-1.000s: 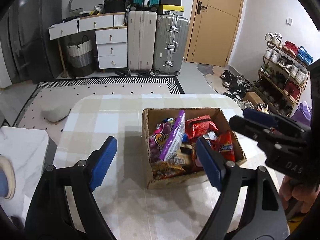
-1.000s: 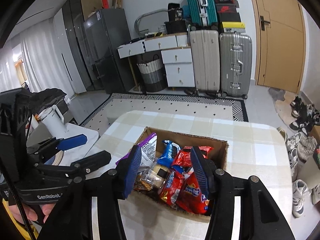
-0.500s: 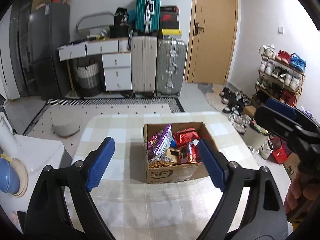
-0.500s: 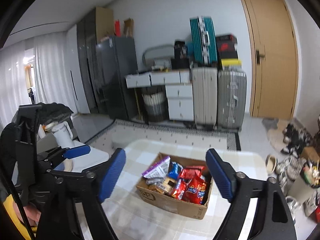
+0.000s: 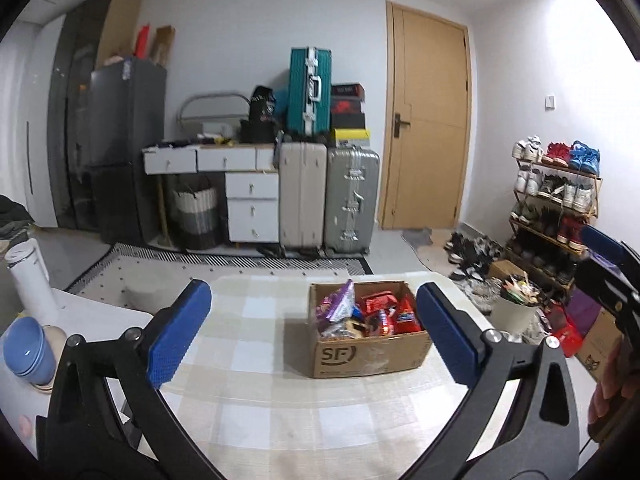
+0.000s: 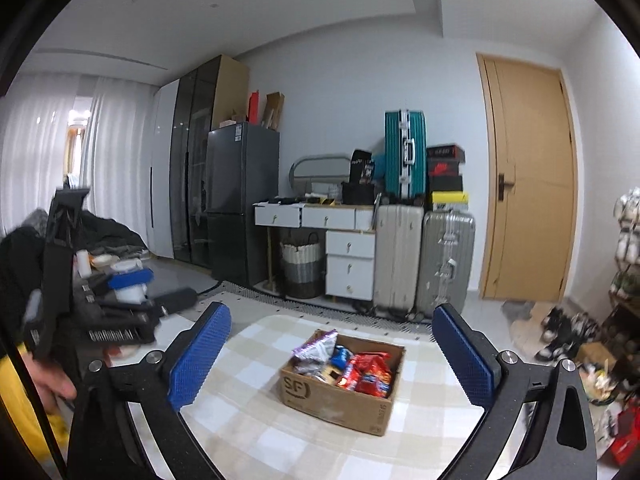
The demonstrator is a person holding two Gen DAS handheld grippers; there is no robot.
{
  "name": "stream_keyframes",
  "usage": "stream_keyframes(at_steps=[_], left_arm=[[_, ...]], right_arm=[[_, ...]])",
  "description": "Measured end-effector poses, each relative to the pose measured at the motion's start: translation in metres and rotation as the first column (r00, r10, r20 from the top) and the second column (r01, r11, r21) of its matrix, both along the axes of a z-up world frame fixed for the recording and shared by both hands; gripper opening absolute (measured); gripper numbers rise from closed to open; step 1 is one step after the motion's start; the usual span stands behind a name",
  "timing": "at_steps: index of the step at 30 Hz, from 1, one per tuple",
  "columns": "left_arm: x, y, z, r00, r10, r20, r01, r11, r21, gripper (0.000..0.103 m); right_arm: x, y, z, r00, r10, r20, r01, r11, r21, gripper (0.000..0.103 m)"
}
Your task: Organize snacks
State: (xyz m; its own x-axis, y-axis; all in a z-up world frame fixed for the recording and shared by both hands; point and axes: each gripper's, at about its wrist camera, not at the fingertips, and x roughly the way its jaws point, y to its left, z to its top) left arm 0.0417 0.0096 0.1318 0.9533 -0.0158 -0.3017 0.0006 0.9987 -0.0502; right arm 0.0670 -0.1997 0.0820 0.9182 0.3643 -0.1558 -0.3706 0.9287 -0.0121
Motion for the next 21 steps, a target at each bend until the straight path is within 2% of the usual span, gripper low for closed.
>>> stream_keyframes(at_steps=[5, 10, 13, 16, 21], left_arm=[[-0.019, 0.011, -0.049, 0.997, 0.067, 0.037, -0.068, 0.997, 0.040, 0.103], [-0.009, 0.017, -0.107, 0.993, 0.111, 0.045, -0.112, 0.993, 0.035, 0.103], [0.007, 0.019, -0.141, 0.993, 0.117, 0.007, -0.117, 0.993, 0.026, 0.102], [0.028, 0.019, -0.173, 0.993, 0.117, -0.032, -0.116, 0.992, 0.041, 0.103], [0.060, 0.010, -0.215, 0.991, 0.120, -0.065, -0.115, 0.990, 0.077, 0.103]], right_arm=[[-0.010, 0.000, -0.056, 0.997, -0.076, -0.001, 0.076, 0.997, -0.032, 0.102], [-0.010, -0.002, -0.115, 0.979, -0.191, 0.072, 0.195, 0.979, -0.054, 0.102], [-0.005, -0.002, -0.143, 0.979, -0.185, 0.089, 0.191, 0.979, -0.067, 0.102], [0.002, -0.004, -0.164, 0.969, -0.219, 0.112, 0.230, 0.969, -0.092, 0.102], [0.012, -0.012, -0.180, 0.971, -0.200, 0.130, 0.208, 0.976, -0.056, 0.102]])
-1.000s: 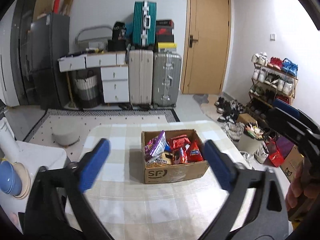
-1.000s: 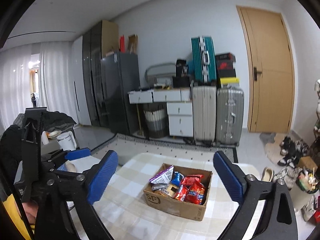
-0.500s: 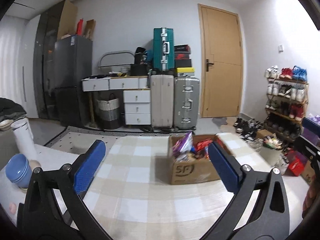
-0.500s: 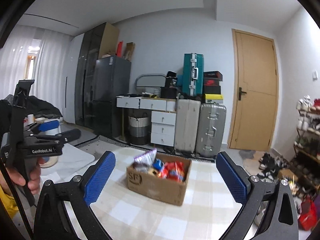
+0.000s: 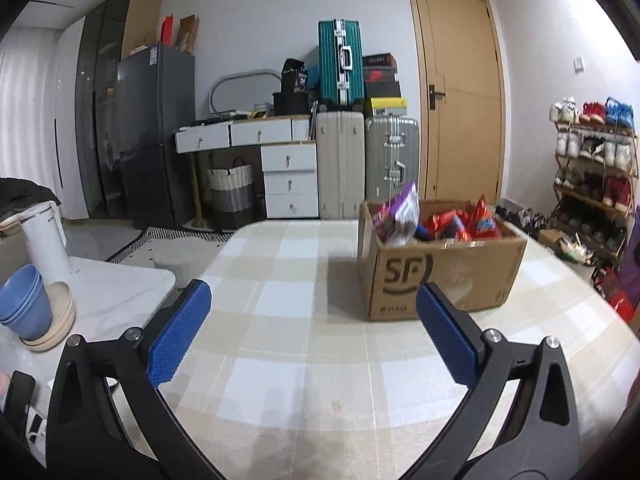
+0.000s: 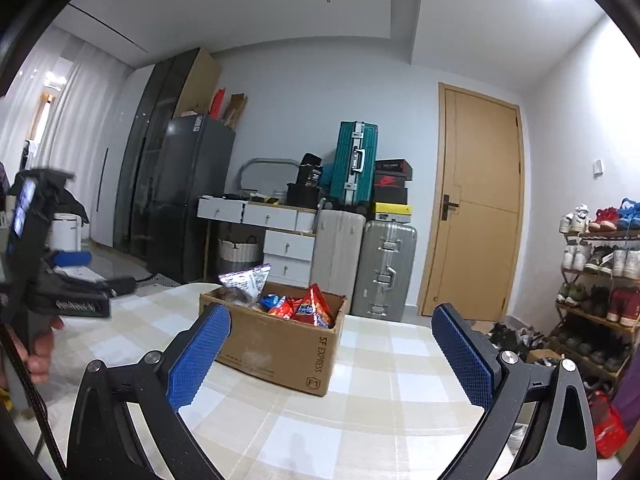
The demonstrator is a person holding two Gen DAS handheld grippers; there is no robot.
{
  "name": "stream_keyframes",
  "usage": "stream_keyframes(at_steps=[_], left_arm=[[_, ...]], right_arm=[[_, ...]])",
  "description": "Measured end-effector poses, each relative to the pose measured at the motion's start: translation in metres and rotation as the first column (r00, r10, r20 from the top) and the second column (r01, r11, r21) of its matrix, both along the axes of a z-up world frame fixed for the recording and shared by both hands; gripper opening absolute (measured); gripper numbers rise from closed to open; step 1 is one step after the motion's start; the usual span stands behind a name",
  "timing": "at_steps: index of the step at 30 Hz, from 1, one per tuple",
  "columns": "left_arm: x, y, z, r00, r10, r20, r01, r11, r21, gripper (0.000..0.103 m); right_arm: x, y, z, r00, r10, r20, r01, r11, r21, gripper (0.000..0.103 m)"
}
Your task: Organize snacks
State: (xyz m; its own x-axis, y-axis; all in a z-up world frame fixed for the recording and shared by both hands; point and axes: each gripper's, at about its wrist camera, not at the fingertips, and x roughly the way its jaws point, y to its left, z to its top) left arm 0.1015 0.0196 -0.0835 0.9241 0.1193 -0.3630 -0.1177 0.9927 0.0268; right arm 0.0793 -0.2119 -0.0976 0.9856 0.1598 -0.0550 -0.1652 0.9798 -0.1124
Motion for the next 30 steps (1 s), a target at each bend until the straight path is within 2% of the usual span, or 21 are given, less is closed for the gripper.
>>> stream_keyframes(at_steps=[5, 16, 19, 30], left_arm=[[0.014, -0.003, -0.026, 0.999, -0.012, -0.035, 0.012, 1.000, -0.017, 0.103], [0.009, -0.003, -0.044, 0.998, -0.041, 0.045, 0.042, 0.999, -0.015, 0.103], [0.012, 0.000, -0.045, 0.998, -0.040, 0.041, 0.041, 0.999, -0.022, 0.103], [0.007, 0.004, -0.037, 0.999, -0.022, 0.033, 0.023, 0.999, -0.030, 0.103]], right_arm=[[0.015, -0.006, -0.013, 0.999, 0.009, -0.045, -0.007, 0.999, 0.049, 0.102], [0.031, -0.029, -0.023, 0.990, 0.008, -0.141, 0.017, 0.984, 0.178, 0.102], [0.031, -0.028, -0.024, 0.991, -0.028, -0.134, 0.051, 0.985, 0.168, 0.102], [0.030, -0.018, -0.029, 0.991, 0.000, -0.134, 0.018, 0.992, 0.129, 0.102]])
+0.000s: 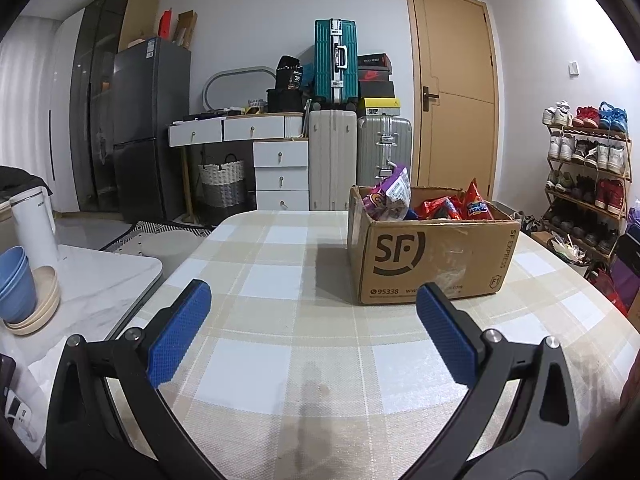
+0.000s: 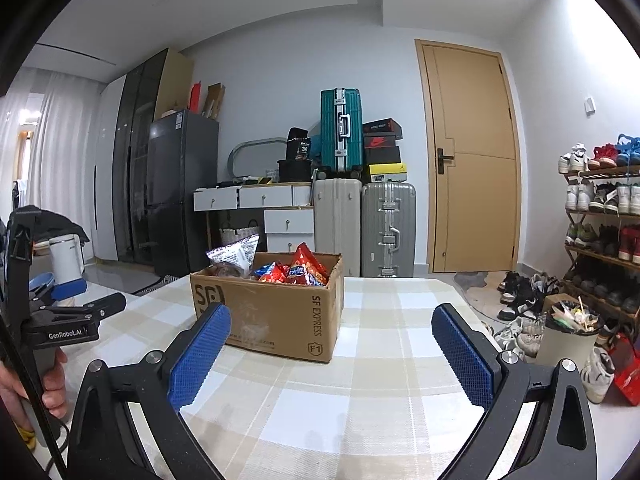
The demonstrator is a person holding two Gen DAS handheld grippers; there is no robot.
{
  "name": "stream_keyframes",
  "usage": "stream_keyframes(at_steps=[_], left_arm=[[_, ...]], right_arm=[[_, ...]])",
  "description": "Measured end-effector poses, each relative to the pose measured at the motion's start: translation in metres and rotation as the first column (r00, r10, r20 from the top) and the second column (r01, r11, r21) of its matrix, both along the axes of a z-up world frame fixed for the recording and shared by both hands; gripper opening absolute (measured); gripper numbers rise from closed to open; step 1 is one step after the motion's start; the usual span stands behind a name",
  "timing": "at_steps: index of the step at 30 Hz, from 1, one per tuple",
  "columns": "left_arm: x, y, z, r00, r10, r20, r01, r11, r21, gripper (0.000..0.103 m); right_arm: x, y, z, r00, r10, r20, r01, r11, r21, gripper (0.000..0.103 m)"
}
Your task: Organize snacks
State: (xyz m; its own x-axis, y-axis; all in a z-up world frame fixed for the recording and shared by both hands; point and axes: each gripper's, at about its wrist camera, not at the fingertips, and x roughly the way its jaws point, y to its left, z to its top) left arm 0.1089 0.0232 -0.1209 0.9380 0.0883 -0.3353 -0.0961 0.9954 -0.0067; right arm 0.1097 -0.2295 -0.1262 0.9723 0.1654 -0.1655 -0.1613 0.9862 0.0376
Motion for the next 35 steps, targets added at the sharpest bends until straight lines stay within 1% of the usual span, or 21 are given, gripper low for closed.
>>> stream_keyframes(at_steps=[9, 10, 14, 19, 22, 25, 31, 35], left_arm=[[-0.001, 0.000, 0.000, 1.000, -0.002, -0.005, 0.002, 1.000, -0.003, 0.103], [-0.008, -0.001, 0.006, 1.000, -0.007, -0.008, 0.006, 1.000, -0.005, 0.103], [-0.008, 0.000, 0.007, 1.000, -0.004, -0.011, 0.004, 1.000, -0.007, 0.103], [-0.011, -0.003, 0.008, 1.000, 0.000, -0.009, 0.000, 1.000, 0.008, 0.103], [-0.013, -0.006, 0.008, 1.000, 0.003, -0.007, -0.003, 1.000, 0.021, 0.103], [-0.015, -0.006, 0.008, 1.000, 0.002, -0.004, -0.002, 1.000, 0.016, 0.103], [-0.019, -0.010, 0.008, 1.000, -0.029, 0.005, 0.029, 0.999, 0.020, 0.103], [-0.020, -0.009, 0.008, 1.000, -0.027, 0.006, 0.027, 1.000, 0.014, 0.103]], right_arm=[[0.004, 0.001, -0.004, 1.000, -0.003, -0.008, 0.003, 1.000, 0.007, 0.102], [0.003, 0.001, -0.004, 1.000, -0.001, -0.011, 0.001, 1.000, 0.007, 0.102], [0.005, 0.004, -0.007, 0.999, 0.015, -0.034, -0.015, 1.000, 0.001, 0.102], [0.004, 0.004, -0.008, 1.000, 0.017, -0.026, -0.017, 1.000, 0.001, 0.102], [0.004, 0.003, -0.008, 0.999, 0.016, -0.040, -0.016, 1.000, 0.004, 0.102], [0.005, 0.001, -0.008, 0.998, 0.022, -0.054, -0.021, 1.000, 0.019, 0.102], [0.003, 0.001, -0.007, 0.998, 0.009, -0.060, -0.009, 1.000, 0.012, 0.102], [0.004, 0.000, -0.007, 0.998, 0.007, -0.067, -0.006, 1.000, 0.014, 0.102]])
